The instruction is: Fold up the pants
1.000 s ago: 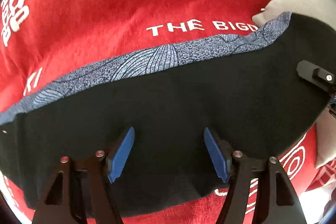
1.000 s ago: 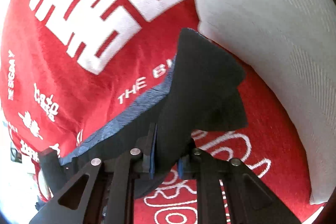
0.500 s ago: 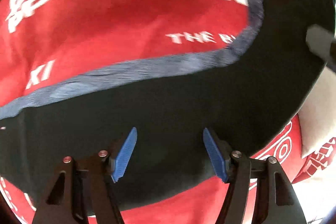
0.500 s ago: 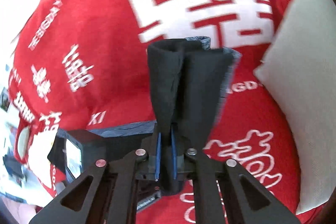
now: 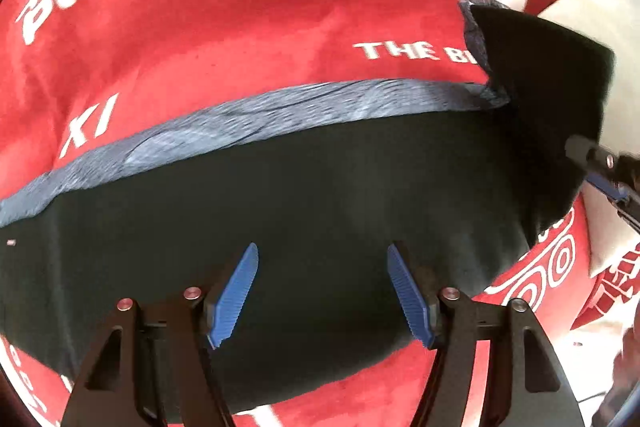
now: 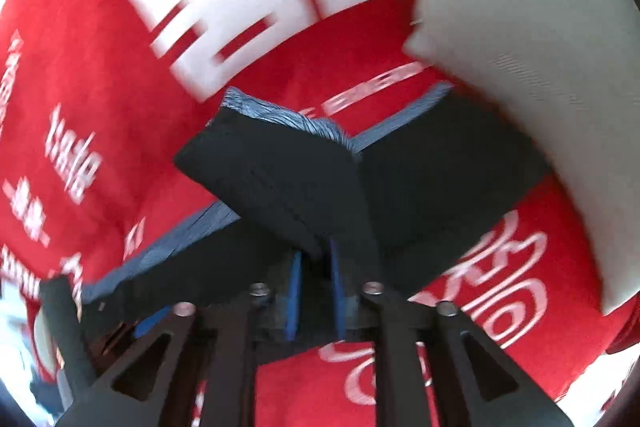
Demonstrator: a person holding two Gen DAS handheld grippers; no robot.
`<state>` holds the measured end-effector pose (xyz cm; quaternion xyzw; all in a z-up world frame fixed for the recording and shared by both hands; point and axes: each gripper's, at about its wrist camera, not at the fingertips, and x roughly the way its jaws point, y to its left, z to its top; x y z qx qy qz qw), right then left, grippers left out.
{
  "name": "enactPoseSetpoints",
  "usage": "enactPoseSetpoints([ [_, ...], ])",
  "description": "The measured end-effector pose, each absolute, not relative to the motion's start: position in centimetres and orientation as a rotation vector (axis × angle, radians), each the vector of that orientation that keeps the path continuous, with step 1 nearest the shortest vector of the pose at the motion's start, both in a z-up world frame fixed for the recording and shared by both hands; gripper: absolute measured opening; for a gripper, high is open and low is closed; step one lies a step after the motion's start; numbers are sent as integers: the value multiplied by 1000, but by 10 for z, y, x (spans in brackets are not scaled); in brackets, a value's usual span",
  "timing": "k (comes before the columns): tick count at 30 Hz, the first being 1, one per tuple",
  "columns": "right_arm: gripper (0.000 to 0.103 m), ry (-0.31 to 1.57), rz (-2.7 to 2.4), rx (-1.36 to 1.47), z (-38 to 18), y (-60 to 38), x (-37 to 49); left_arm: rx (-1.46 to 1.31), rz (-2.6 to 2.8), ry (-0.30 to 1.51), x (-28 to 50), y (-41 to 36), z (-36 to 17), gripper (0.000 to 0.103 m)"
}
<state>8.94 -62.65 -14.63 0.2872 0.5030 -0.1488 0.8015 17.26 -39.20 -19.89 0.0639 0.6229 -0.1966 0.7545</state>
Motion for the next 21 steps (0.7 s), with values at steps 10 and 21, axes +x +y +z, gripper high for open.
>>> enactPoseSetpoints([
  [10, 57, 1052, -329, 939, -184, -687, 27, 168, -400, 1335, 172, -441, -194, 68],
  [21, 57, 885, -219, 1113, -226, -713, 39, 210, -375, 1302, 172, -486, -216, 68],
])
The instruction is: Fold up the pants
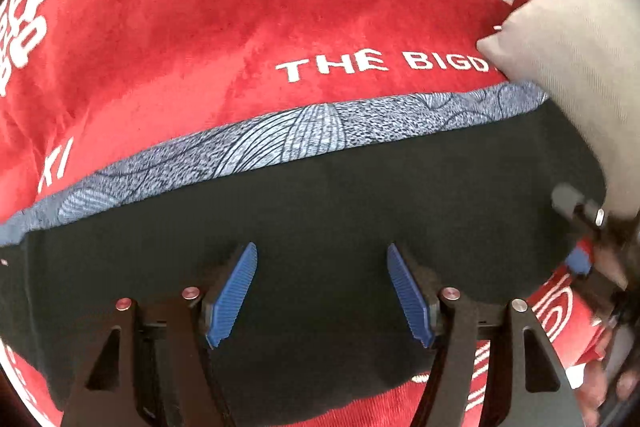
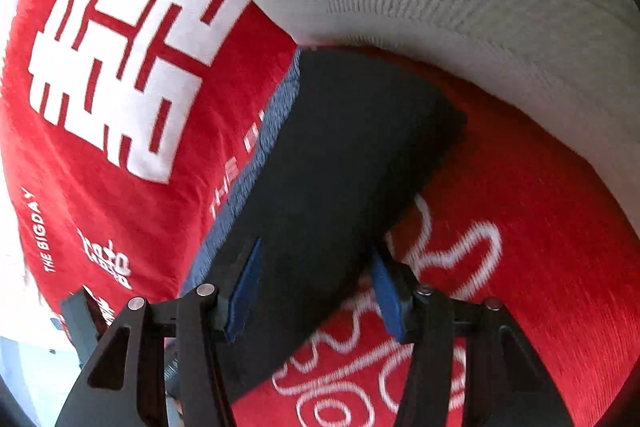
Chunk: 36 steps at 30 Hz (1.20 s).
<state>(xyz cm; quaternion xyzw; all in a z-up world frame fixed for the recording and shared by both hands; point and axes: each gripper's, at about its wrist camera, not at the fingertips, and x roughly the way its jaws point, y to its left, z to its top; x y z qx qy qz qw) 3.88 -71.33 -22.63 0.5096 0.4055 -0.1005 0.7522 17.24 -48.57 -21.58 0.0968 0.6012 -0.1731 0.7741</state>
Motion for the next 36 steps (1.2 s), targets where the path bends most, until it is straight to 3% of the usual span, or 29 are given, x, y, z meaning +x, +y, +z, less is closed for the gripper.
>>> enactPoseSetpoints([
  [1, 56, 882, -218, 1115, -228, -715, 42, 223, -375, 1290, 170, -487, -217, 69],
  [3, 22, 920, -234, 1115, -231, -717, 51, 228, -374, 1278, 169, -489, -218, 69],
  [5, 13, 953, -246, 1126, -230, -718, 58, 240, -376, 1266, 168, -491, -219, 69],
  [13, 11, 951, -93, 680, -139, -656, 95, 263, -396, 1216, 161, -493, -221, 69],
  [20, 11, 976, -4, 492, -110, -602, 112, 239, -486, 1234, 164, -480, -219, 68],
  [25, 11, 992, 45, 324, -87, -548, 119, 125, -491, 1269, 171, -416, -192, 68],
  [30, 11, 1037, 91, 155, -96, -477, 126, 125, -411, 1261, 178, -328, -179, 68],
  [36, 12, 1140, 105, -57, -147, -381, 129, 103, -276, 1299, 184, -231, -186, 68],
])
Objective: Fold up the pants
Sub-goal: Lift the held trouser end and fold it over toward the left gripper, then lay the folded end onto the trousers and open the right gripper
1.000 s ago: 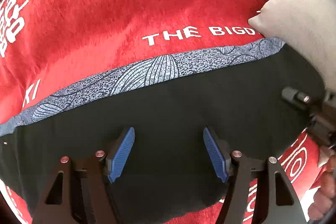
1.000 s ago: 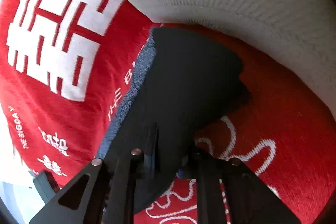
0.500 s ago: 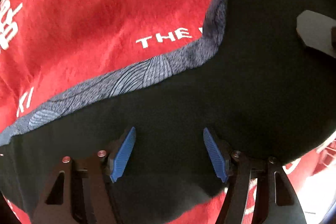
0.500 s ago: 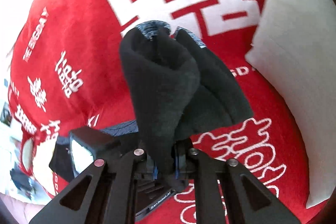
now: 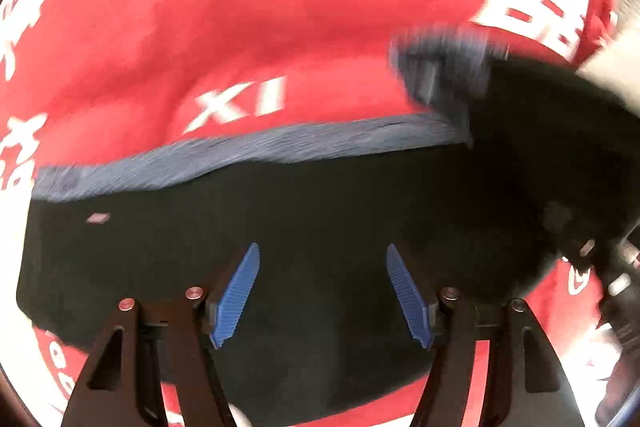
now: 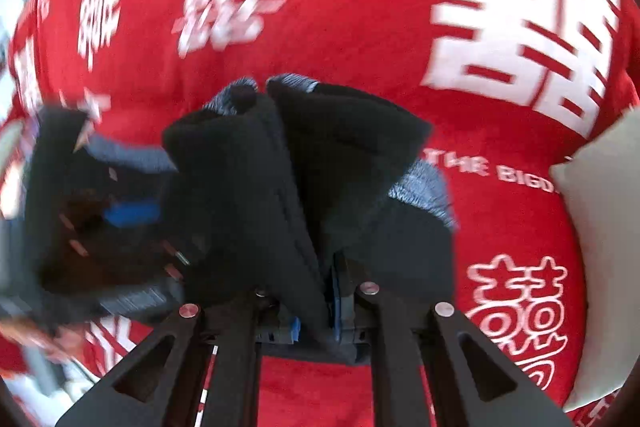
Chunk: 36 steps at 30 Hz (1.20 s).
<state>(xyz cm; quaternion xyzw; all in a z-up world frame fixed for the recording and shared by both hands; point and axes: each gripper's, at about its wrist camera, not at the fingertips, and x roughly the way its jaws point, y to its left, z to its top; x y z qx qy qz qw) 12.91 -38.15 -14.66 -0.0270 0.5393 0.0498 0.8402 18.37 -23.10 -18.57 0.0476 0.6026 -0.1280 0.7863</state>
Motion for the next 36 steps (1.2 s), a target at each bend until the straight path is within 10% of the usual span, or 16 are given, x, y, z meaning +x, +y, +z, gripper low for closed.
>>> enactPoseSetpoints([
  [13, 49, 1148, 121, -523, -186, -285, 92, -1, -208, 1345, 197, -164, -194, 68],
  [27, 50, 1083, 358, -420, -162, -292, 100, 44, -267, 1413, 176, -189, -198, 79],
  [30, 45, 1092, 333, -472, -178, -286, 111, 43, -255, 1428, 176, -189, -205, 79],
  [32, 11, 1142, 318, -428, -184, -289, 120, 34, -242, 1428, 178, -187, -204, 79],
  [36, 6, 1156, 310, -297, -169, -301, 131, 35, -218, 1400, 188, -176, -191, 79],
])
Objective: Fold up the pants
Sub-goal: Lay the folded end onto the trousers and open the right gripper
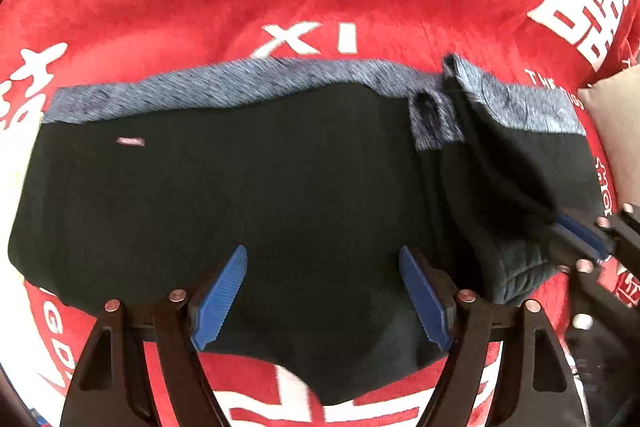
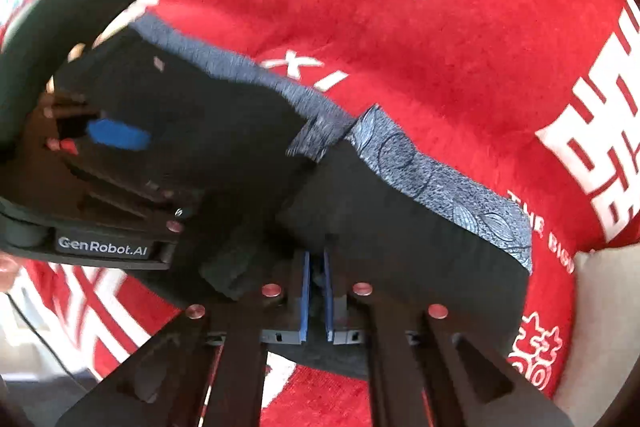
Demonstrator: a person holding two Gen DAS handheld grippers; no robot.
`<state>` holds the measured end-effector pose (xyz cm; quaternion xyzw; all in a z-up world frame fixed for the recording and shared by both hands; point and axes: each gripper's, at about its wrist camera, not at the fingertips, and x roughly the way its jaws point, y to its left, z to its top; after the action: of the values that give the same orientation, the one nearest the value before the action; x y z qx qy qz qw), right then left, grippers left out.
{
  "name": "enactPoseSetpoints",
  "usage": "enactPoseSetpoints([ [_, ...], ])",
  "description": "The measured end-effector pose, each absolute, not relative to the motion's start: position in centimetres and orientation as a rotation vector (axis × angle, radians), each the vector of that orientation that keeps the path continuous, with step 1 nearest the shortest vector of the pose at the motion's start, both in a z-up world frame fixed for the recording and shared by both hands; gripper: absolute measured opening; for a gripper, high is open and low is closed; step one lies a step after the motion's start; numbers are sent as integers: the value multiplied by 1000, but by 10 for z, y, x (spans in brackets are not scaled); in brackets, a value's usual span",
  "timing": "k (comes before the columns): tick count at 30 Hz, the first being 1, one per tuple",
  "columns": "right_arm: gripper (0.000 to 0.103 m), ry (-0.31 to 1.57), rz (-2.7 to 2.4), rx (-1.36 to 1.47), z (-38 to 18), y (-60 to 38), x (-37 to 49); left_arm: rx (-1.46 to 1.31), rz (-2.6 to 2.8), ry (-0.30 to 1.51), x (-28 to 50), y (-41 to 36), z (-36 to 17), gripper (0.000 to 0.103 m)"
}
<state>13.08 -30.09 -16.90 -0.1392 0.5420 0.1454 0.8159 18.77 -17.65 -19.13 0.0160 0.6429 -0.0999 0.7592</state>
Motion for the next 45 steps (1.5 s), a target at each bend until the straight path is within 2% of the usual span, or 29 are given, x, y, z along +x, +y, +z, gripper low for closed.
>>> enactPoseSetpoints([
  [3, 6, 1164, 358, -276, -159, -293, 115, 45, -200, 1375, 196, -167, -183, 79],
  [7, 7, 1238, 347, -327, -194, -275, 99, 42, -153, 1372, 212, -154, -178, 79],
  [12, 15, 1205, 364, -343, -187, -275, 98, 64, -157, 1349, 222, -157, -163, 79],
  [14, 40, 1208, 421, -264, -174, -289, 97, 82, -178, 1341, 225, -166, -157, 79],
  [15, 42, 1199, 431, -198, -163, -303, 97, 87, -194, 1337, 226, -172, -152, 79],
  [19, 43, 1173, 199, 27, -139, -395, 116, 111, -286, 1307, 230, -211, -136, 79],
  [25, 43, 1267, 11, 507, -189, -532, 175, 101, -364, 1311, 239, -277, -145, 79],
  [33, 41, 1360, 174, 867, -258, -574, 206, 125, -274, 1402, 238, -291, -194, 80],
  [34, 36, 1361, 179, 909, -261, -577, 205, 127, -274, 1396, 235, -289, -196, 84],
  [35, 29, 1362, 187, 920, -261, -579, 204, 118, -275, 1405, 234, -287, -198, 85],
  [38, 23, 1348, 222, 903, -250, -578, 198, 76, -266, 1435, 235, -285, -200, 85],
  [41, 22, 1325, 210, 889, -239, -582, 192, 104, -263, 1433, 237, -296, -199, 85],
  [45, 24, 1355, 164, 809, -249, -578, 197, 106, -268, 1394, 232, -293, -206, 92],
])
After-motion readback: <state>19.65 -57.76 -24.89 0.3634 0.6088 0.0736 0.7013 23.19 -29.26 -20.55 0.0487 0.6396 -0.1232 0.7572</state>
